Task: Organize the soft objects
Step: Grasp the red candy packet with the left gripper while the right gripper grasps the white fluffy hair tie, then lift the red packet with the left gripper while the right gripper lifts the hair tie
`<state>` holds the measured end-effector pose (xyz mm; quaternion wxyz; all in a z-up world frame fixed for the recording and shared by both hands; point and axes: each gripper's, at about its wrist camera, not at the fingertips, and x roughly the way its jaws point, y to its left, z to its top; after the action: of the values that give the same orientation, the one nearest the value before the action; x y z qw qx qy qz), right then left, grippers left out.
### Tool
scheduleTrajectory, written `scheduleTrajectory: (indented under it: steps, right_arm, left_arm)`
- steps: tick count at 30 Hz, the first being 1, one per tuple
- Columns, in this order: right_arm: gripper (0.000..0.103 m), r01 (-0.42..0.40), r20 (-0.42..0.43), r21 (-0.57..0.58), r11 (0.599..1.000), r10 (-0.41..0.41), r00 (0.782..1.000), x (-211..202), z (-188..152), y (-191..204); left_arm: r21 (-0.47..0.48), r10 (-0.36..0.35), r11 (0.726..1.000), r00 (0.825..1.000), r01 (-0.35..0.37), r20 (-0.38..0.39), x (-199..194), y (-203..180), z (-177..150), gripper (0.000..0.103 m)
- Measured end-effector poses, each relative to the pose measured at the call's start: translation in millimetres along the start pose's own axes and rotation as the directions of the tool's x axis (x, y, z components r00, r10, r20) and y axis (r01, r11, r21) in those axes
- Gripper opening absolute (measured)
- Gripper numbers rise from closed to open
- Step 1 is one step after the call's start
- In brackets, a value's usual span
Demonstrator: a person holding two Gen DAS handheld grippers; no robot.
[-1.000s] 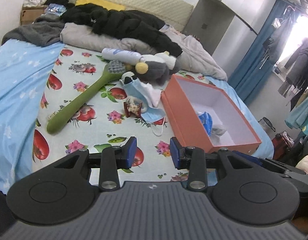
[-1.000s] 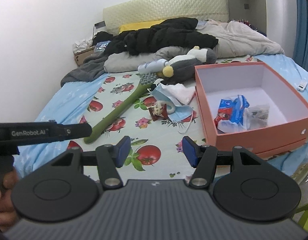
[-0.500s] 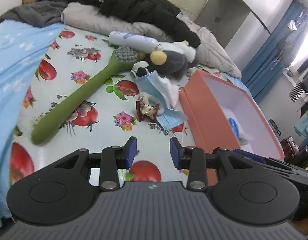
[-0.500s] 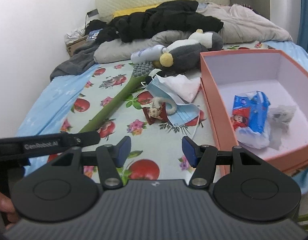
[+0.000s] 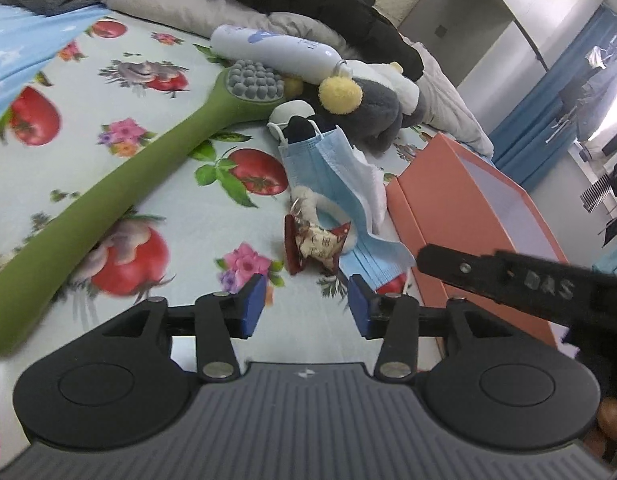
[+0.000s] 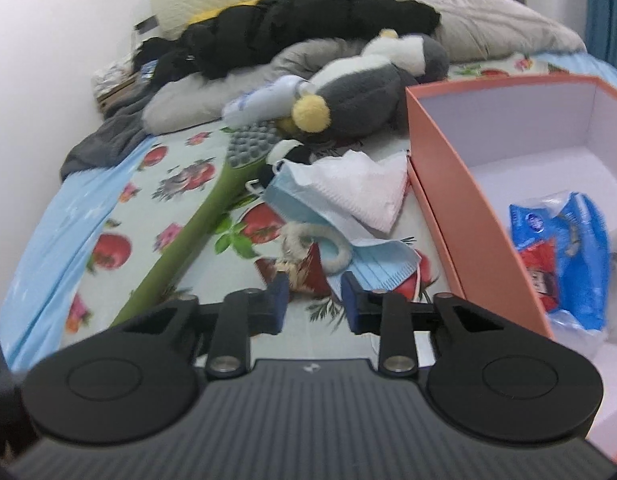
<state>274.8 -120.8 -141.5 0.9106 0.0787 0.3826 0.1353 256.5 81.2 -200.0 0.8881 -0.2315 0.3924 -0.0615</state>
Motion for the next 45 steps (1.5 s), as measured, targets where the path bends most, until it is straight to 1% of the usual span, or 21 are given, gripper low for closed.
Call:
scheduleTrajectory:
  steps: [2, 4, 6, 9, 14, 18, 19, 22, 24, 26, 28, 29, 31, 32, 34, 39, 45]
  right_arm:
    - [0.029, 0.007, -0.024, 0.035, 0.999, -0.006, 1.0, 17.2, 4.0, -3.5]
    - [0.029, 0.012, -0.045, 0.074, 0.997, -0.009, 0.999, 32.6, 6.7, -7.8]
    - [0.028, 0.024, -0.061, 0.109, 0.994, -0.017, 0.998, 46.4, 9.5, -11.9]
    - [0.028, 0.038, -0.071, 0.147, 0.988, -0.027, 0.997, 62.2, 13.7, -17.1]
    - [0.028, 0.038, -0.104, 0.203, 0.978, -0.017, 0.994, 84.4, 18.5, -22.0]
    - [0.028, 0.05, -0.108, 0.225, 0.973, -0.026, 0.994, 94.4, 20.6, -22.8]
    - [0.028, 0.057, -0.111, 0.225, 0.973, -0.032, 0.993, 97.2, 20.9, -22.7]
    - [0.023, 0.082, -0.131, 0.228, 0.97, -0.053, 0.99, 105.5, 21.6, -23.9]
    - [0.022, 0.087, -0.136, 0.231, 0.969, -0.057, 0.989, 108.7, 22.2, -25.5]
    - [0.022, 0.093, -0.143, 0.231, 0.969, -0.061, 0.988, 112.1, 22.3, -27.2]
    - [0.021, 0.094, -0.153, 0.235, 0.967, -0.058, 0.987, 115.4, 21.8, -29.2]
    - [0.02, 0.09, -0.152, 0.232, 0.968, -0.056, 0.987, 116.0, 21.8, -29.6]
    - [0.017, 0.083, -0.155, 0.218, 0.972, -0.049, 0.987, 117.2, 22.2, -29.4]
    - [0.011, 0.075, -0.159, 0.219, 0.973, -0.04, 0.986, 118.1, 22.6, -29.5]
    - [0.01, 0.058, -0.162, 0.218, 0.974, -0.023, 0.987, 117.0, 23.4, -29.3]
    - [0.009, 0.044, -0.13, 0.178, 0.983, -0.021, 0.991, 98.9, 25.3, -21.7]
    - [0.009, 0.021, -0.102, 0.153, 0.988, -0.005, 0.995, 65.5, 19.7, -12.5]
  left_arm:
    - [0.008, -0.011, 1.0, 1.0, 0.011, -0.001, 12.3, 2.5, 4.4, 0.056]
    - [0.016, -0.025, 1.0, 1.0, 0.025, -0.003, 23.9, 5.5, 7.6, 0.061]
    - [0.025, -0.033, 0.999, 0.999, 0.033, -0.012, 33.3, 7.5, 10.3, 0.063]
    - [0.041, -0.044, 0.998, 0.999, 0.045, -0.023, 47.5, 9.6, 13.0, 0.063]
    - [0.045, -0.061, 0.997, 0.998, 0.061, -0.019, 64.1, 10.4, 16.0, 0.063]
    - [0.047, -0.088, 0.995, 0.996, 0.088, -0.021, 72.4, 8.8, 17.8, 0.063]
    - [0.05, -0.085, 0.995, 0.996, 0.086, -0.021, 74.6, 8.1, 17.9, 0.063]
    - [0.057, -0.085, 0.995, 0.996, 0.086, -0.024, 80.0, 5.7, 18.5, 0.063]
    - [0.06, -0.088, 0.994, 0.996, 0.089, -0.019, 82.3, 4.7, 18.6, 0.063]
    - [0.057, -0.075, 0.995, 0.997, 0.076, -0.023, 86.4, 4.2, 18.6, 0.063]
    - [0.055, -0.077, 0.995, 0.997, 0.078, -0.017, 87.2, 3.9, 19.4, 0.062]
    - [0.054, -0.076, 0.996, 0.997, 0.077, -0.015, 87.5, 3.9, 20.0, 0.061]
    - [0.049, -0.07, 0.996, 0.997, 0.071, -0.025, 89.2, 4.5, 19.9, 0.047]
    - [0.042, -0.072, 0.996, 0.997, 0.074, -0.029, 88.8, 5.6, 19.5, 0.046]
    - [0.036, -0.072, 0.997, 0.997, 0.073, -0.026, 86.5, 5.7, 20.1, 0.042]
    - [0.051, -0.028, 0.998, 0.999, 0.029, -0.024, 70.9, 2.2, 19.4, 0.039]
    - [0.024, 0.0, 1.0, 1.0, 0.0, 0.001, 30.1, 4.3, 9.7, 0.039]
